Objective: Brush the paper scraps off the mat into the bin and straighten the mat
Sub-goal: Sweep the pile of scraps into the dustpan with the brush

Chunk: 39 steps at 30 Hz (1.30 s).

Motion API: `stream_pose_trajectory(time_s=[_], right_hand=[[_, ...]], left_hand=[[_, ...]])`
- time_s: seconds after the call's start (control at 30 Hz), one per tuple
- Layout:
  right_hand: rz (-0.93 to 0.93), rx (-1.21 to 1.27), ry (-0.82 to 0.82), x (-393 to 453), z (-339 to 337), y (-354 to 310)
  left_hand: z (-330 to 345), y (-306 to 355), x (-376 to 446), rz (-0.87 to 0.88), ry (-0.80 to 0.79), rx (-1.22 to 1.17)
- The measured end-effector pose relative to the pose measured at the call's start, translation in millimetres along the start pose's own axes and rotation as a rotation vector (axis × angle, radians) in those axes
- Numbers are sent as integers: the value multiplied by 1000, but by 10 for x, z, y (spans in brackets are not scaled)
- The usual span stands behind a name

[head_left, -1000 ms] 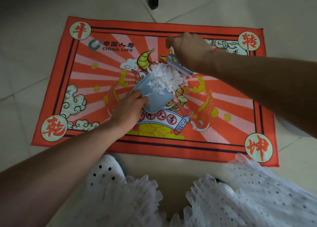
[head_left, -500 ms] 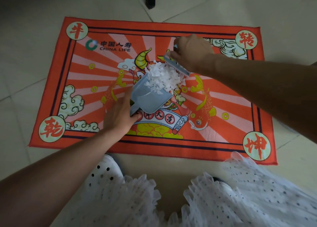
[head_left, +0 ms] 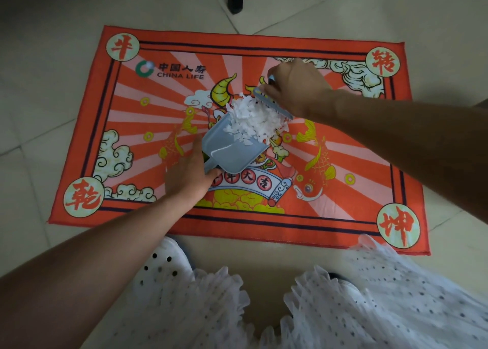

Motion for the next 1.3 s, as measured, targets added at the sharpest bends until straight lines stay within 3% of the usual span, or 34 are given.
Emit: stream_pose_trajectory(time_s=[0.63,1.3], right_hand=[[-83,34,-51,-50,65,-179],[-259,26,-156,-70,124,-528]], left_hand=[[18,-4,-22,-52,-14,-188],[29,25,-42,-50,-6,-203]])
Point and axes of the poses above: each hand's wrist, its own x-axis towards the middle knuckle, its own z-axis out of the palm, y = z × x, the point moved 2 cm from there along x, towards the middle knuckle, and after that the axes turned 11 degrees about x, right-handed, at the moved point
